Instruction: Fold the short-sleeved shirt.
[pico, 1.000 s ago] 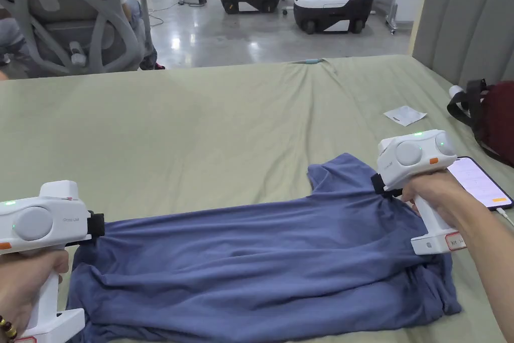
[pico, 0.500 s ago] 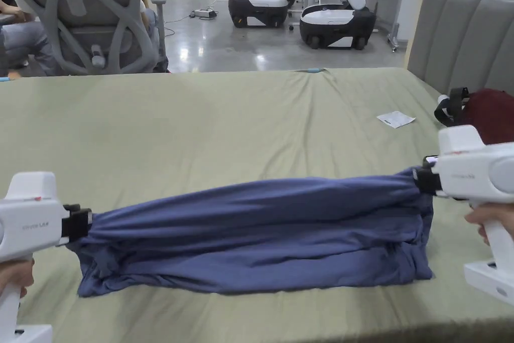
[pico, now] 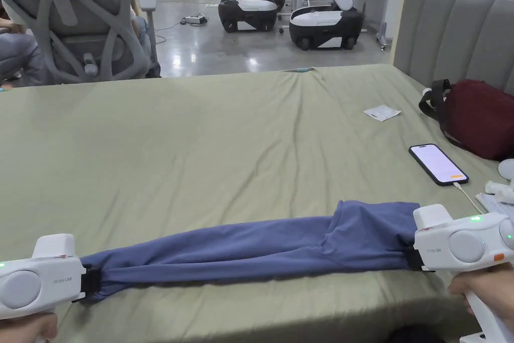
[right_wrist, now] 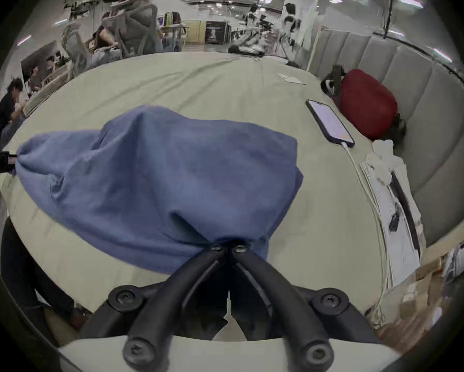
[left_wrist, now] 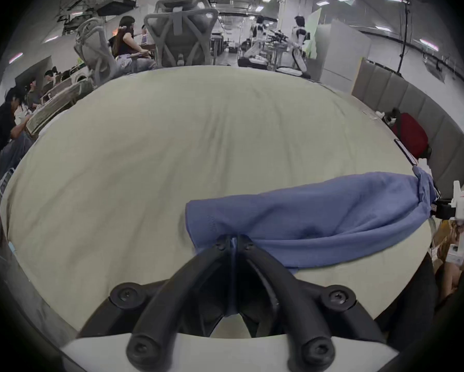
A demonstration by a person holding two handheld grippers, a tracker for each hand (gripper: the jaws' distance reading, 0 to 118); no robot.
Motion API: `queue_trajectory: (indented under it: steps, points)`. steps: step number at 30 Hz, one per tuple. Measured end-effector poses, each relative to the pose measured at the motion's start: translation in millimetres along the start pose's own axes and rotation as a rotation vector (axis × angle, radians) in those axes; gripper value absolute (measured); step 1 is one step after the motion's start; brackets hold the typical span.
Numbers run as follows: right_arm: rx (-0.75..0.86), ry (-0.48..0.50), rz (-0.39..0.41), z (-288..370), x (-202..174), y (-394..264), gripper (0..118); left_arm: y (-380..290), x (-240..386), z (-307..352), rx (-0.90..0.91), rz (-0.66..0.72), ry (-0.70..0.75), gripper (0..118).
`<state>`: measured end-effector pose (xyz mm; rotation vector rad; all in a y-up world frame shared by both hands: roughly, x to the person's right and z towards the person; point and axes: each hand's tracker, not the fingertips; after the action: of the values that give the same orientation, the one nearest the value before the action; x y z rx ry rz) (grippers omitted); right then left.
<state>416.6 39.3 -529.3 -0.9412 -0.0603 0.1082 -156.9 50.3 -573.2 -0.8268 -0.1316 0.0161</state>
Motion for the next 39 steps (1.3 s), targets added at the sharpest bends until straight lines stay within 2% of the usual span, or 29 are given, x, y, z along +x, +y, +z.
queue_trajectory:
  steps: [1, 2, 3, 4, 5, 6, 7, 8, 10, 11, 12, 13, 14, 15, 16, 17, 19, 20, 25, 30, 32, 33, 34, 35, 36, 37, 39]
  points:
    - [0.002, -0.004, 0.006, 1.4, -0.4, 0.0, 3, -0.2, 1.4, 1.6, 0.003, -0.006, 0.006, 6]
    - [0.008, -0.012, 0.007, 6.1, -1.9, 0.3, 10, -0.4, 2.5, 5.4, 0.013, -0.015, 0.019, 10]
    - [0.022, -0.074, 0.004, 14.0, -3.6, 1.0, 26, -0.9, 2.9, 10.1, 0.029, -0.022, 0.036, 21]
    - [0.032, -0.107, 0.004, 23.7, -7.2, 0.2, 63, -0.8, 3.4, 15.0, 0.045, -0.026, 0.066, 53]
    - [0.044, -0.097, 0.002, 32.2, -7.9, 0.5, 93, -0.5, 3.3, 19.7, 0.050, -0.019, 0.095, 86]
    - [0.089, -0.080, -0.014, 42.9, -8.9, 0.7, 116, -0.9, 3.2, 26.3, 0.056, -0.015, 0.081, 118]
    - [0.149, -0.072, -0.027, 54.5, -12.2, 0.5, 118, -2.3, 3.2, 39.4, 0.129, 0.008, 0.043, 112]
    - [0.190, -0.073, -0.017, 72.1, -19.3, 4.8, 114, -0.2, 3.5, 47.4, 0.160, 0.018, 0.029, 107]
    - [0.218, -0.110, -0.032, 90.2, -31.4, 9.9, 114, -2.8, 7.6, 63.8, 0.206, 0.047, 0.031, 109]
    - [0.254, -0.137, -0.052, 98.7, -38.7, 9.0, 113, -4.8, 11.4, 70.8, 0.221, 0.050, 0.045, 106]
    - [0.294, -0.147, -0.073, 105.1, -49.6, 7.2, 108, -9.1, 15.7, 77.7, 0.238, 0.043, 0.050, 97]
    - [0.323, -0.141, -0.088, 109.8, -59.1, 3.8, 93, -13.9, 19.7, 83.9, 0.257, 0.034, 0.052, 72]
    - [0.355, -0.124, -0.101, 112.4, -68.3, -1.0, 74, -19.9, 24.2, 88.5, 0.279, 0.039, 0.060, 41]
    - [0.359, -0.104, -0.104, 112.1, -76.0, -5.2, 48, -22.6, 28.1, 89.4, 0.275, 0.045, 0.068, 11]
    - [0.364, -0.090, -0.104, 108.9, -85.8, -10.0, 11, -22.2, 30.3, 88.6, 0.240, 0.028, 0.059, 0]
    - [0.362, -0.082, -0.100, 105.3, -92.9, -14.7, 0, -24.2, 31.8, 90.2, 0.227, 0.046, 0.048, 0]
    - [0.358, -0.076, -0.082, 98.4, -108.2, -23.3, 0, -36.0, 33.4, 94.4, 0.272, 0.164, 0.029, 0]
    - [0.351, -0.066, -0.082, 95.7, -112.2, -23.7, 0, -41.8, 35.1, 96.1, 0.279, 0.178, 0.009, 0]
    - [0.324, -0.029, -0.068, 90.9, -119.5, -27.8, 0, -66.6, 41.9, 93.2, 0.269, 0.112, 0.006, 0]
    - [0.323, -0.018, -0.067, 93.4, -119.6, -24.5, 0, -55.2, 17.2, 82.5, 0.261, 0.197, -0.026, 0]
    - [0.328, -0.008, -0.068, 96.2, -119.2, -22.4, 0, -40.7, 1.8, 73.9, 0.229, 0.231, -0.109, 3]
    - [0.332, -0.005, -0.066, 97.4, -119.7, -21.6, 0, -32.6, -8.7, 67.6, 0.208, 0.291, -0.142, 23]
    - [0.336, -0.001, -0.066, 98.2, -120.4, -20.8, 0, -24.9, -19.0, 58.9, 0.190, 0.329, -0.177, 70]
    - [0.340, 0.004, -0.068, 98.7, -121.0, -20.5, 0, -19.7, -29.1, 48.9, 0.179, 0.365, -0.216, 100]
    - [0.343, 0.012, -0.071, 99.2, -120.3, -20.1, 0, -15.4, -40.5, 37.6, 0.164, 0.394, -0.268, 117]
    - [0.345, 0.016, -0.071, 99.5, -120.9, -19.7, 0, -11.1, -53.2, 27.4, 0.164, 0.450, -0.320, 116]
    - [0.343, 0.025, -0.065, 99.4, -122.4, -19.2, 0, -5.1, -68.6, 9.6, 0.111, 0.529, -0.361, 105]
